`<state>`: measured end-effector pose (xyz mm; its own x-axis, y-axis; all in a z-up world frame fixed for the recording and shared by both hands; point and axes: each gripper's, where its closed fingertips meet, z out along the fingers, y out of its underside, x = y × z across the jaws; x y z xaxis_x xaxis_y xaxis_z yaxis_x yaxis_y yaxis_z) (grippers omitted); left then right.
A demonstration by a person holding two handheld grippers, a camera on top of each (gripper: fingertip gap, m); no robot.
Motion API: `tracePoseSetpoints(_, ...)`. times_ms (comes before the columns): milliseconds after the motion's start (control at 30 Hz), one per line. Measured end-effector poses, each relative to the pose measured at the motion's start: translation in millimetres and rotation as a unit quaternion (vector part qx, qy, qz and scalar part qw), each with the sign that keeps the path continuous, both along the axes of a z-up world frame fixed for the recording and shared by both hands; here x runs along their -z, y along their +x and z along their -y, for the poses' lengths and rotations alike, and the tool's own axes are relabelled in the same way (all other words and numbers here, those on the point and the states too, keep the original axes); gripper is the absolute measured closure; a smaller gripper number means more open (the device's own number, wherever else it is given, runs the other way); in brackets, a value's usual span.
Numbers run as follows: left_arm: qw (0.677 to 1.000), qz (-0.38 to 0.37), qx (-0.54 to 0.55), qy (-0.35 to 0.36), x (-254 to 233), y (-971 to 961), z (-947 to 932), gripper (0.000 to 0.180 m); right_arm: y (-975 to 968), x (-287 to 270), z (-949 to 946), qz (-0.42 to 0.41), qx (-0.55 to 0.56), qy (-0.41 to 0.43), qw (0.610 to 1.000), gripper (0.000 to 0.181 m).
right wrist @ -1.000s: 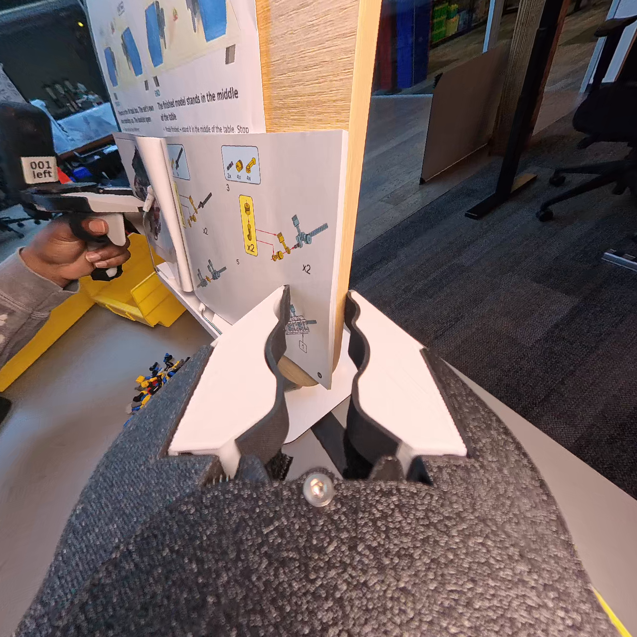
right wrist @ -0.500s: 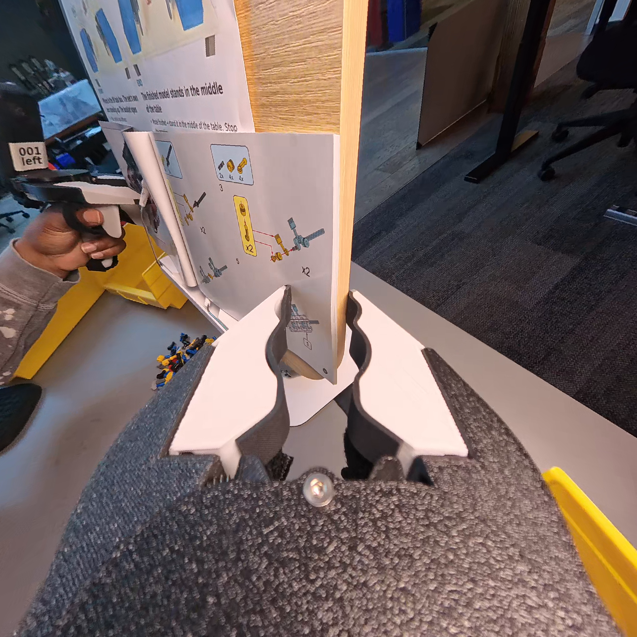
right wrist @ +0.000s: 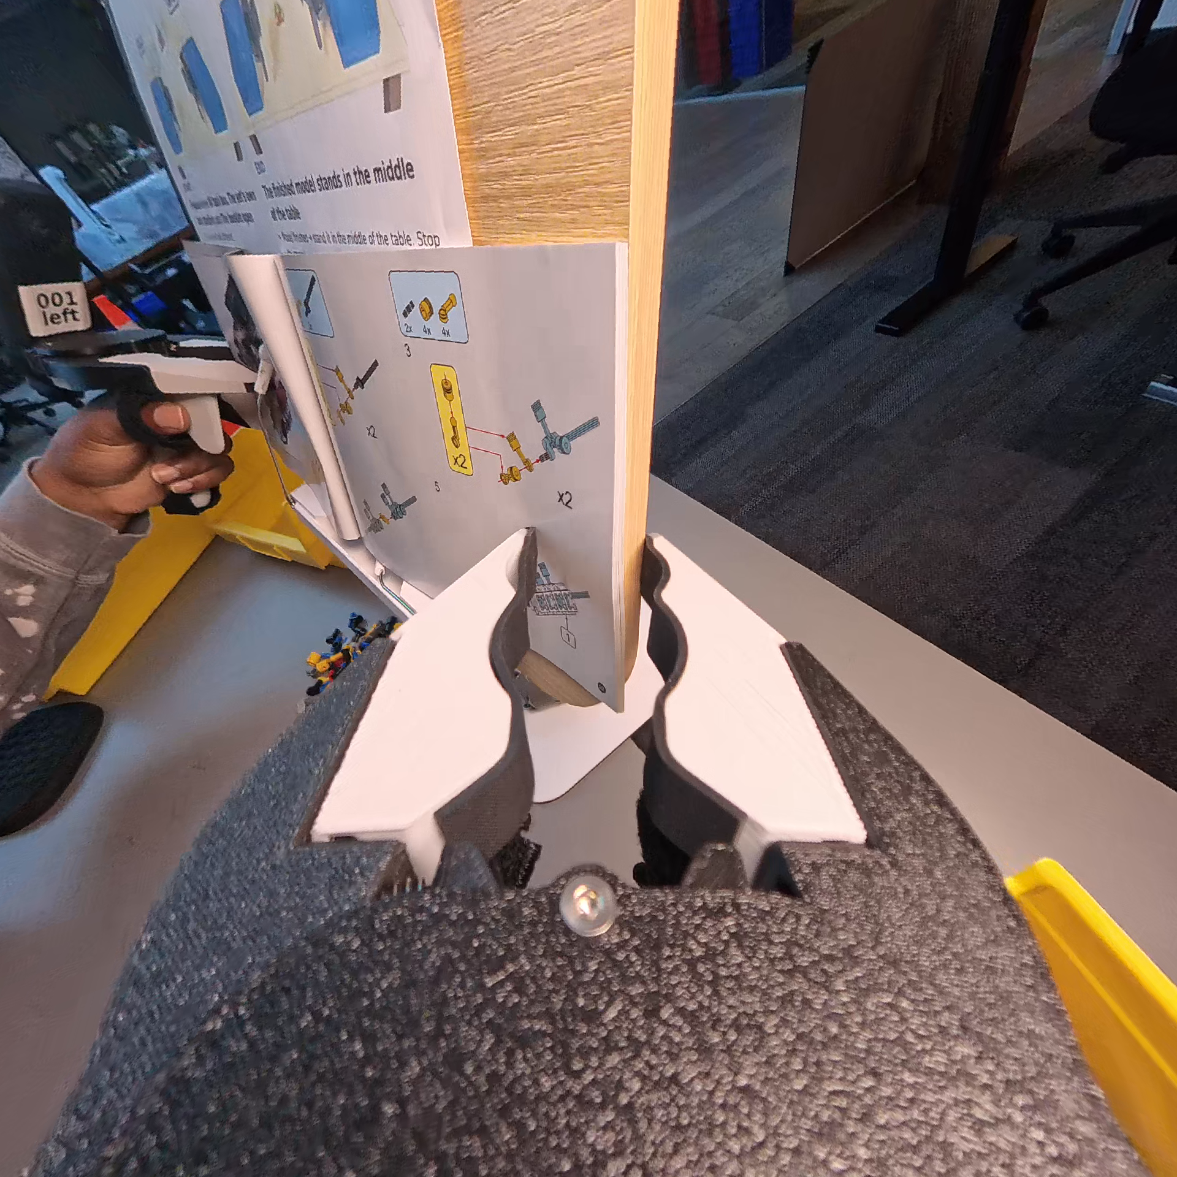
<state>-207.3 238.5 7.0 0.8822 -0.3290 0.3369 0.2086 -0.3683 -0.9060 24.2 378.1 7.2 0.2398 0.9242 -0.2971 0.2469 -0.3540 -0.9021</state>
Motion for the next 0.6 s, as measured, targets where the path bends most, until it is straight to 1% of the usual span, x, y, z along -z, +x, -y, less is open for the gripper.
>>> tracePoseSetpoints(100, 1.000, -0.006, 0.008, 0.011, -0.8, -1.9, -2.4, 0.145, -0.6, 0.0, -0.3, -0.013, 0.004, -0.003, 1.000, 0.150)
tracePoseSetpoints(367, 0.999, -0.018, 0.030, 0.032, -1.5, -2.9, -3.2, 0.145, 2.0, 0.3, 5.4, -0.012, 0.023, 0.017, 1.000, 0.147)
tracePoseSetpoints(433, 0.998, -0.029, 0.024, 0.040, -2.1, -3.2, -1.4, 0.143, 3.5, -8.8, 6.4, -0.030, 0.039, 0.028, 0.998, 0.136)
tracePoseSetpoints(500, 0.997, -0.050, 0.016, 0.053, -3.1, -3.6, 3.7, 0.135, 10.3, -21.1, 7.6, -0.045, 0.062, 0.037, 0.996, 0.122)
tracePoseSetpoints(533, 0.996, -0.062, 0.005, 0.065, -5.2, -5.0, 7.1, 0.131, 15.0, -26.1, 9.6, -0.045, 0.074, 0.055, 0.995, 0.117)
tracePoseSetpoints(600, 0.991, -0.081, -0.025, 0.100, -13.8, -9.9, 15.1, 0.130, 23.9, -36.2, 18.2, -0.044, 0.101, 0.106, 0.988, 0.117)
